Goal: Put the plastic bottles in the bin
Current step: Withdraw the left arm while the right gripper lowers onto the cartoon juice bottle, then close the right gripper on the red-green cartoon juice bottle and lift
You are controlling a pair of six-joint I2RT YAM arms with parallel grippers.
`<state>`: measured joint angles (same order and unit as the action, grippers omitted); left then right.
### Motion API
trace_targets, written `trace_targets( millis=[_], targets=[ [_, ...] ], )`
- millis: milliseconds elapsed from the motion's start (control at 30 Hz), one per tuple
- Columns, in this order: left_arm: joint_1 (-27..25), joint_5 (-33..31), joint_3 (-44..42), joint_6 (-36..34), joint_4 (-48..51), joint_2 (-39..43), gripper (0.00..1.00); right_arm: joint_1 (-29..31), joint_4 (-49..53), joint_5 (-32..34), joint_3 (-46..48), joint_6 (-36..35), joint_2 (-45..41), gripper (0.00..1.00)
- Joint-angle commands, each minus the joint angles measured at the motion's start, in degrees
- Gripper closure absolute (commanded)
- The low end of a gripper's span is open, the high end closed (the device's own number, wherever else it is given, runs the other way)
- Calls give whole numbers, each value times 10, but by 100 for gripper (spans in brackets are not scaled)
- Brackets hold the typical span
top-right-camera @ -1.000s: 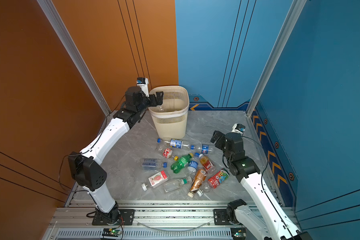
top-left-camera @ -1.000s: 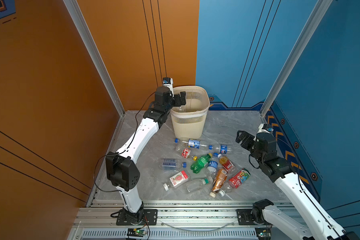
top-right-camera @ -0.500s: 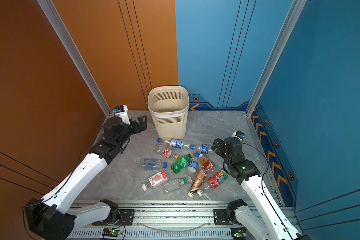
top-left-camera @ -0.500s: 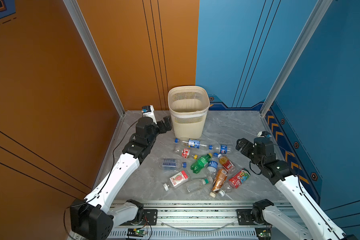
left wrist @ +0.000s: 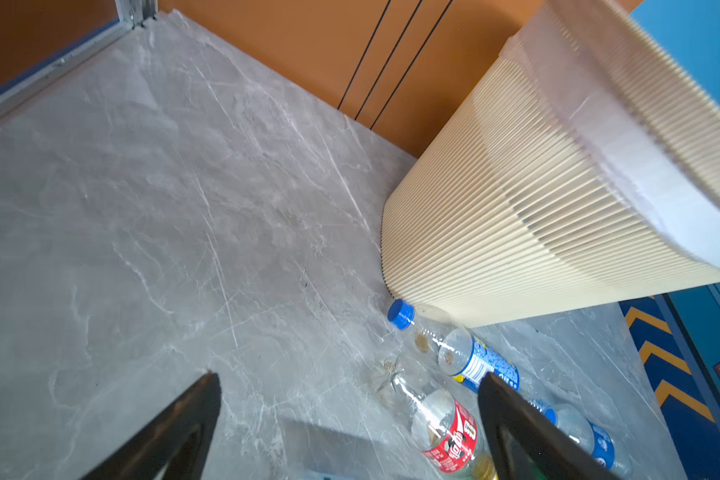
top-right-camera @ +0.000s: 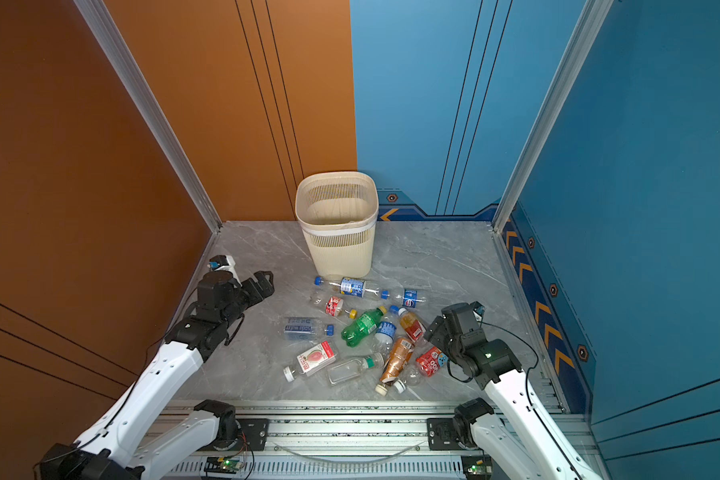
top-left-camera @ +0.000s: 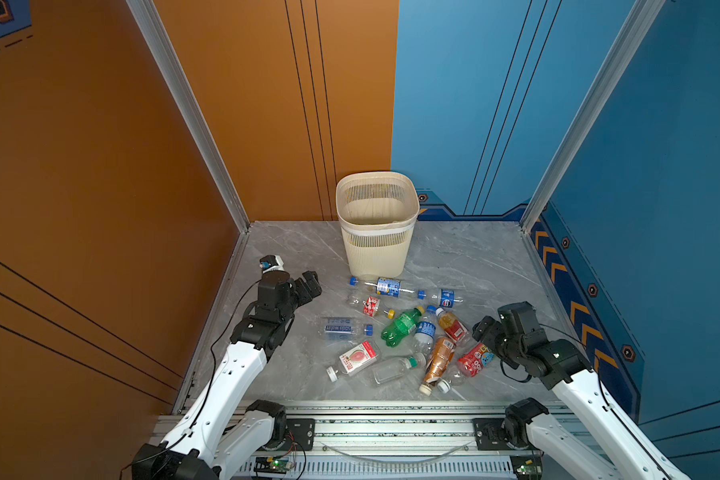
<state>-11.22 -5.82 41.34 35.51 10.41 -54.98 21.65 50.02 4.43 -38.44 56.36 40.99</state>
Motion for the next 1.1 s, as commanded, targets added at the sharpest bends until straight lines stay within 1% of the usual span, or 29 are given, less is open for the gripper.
trace_targets(
  millis=[0, 167, 333, 567, 733, 1067],
  targets=[
    [11, 21, -11, 11, -12, -3, 2, 34, 67, 4, 19, 73, -21, 20],
    [32, 40, -26, 14, -20, 2, 2, 90, 53, 13, 51, 128, -20, 21],
    [50, 56, -38, 19, -20, 8, 2, 120, 24, 38, 65, 145, 4, 20],
    [65, 64, -47, 21, -17, 17, 3, 120, -54, 38, 105, 165, 27, 21],
    [72, 68, -49, 22, -16, 17, 2, 117, -75, 45, 118, 165, 53, 19],
    [82, 78, -55, 29, -16, 13, 2, 89, -131, 49, 151, 168, 65, 21]
  ],
)
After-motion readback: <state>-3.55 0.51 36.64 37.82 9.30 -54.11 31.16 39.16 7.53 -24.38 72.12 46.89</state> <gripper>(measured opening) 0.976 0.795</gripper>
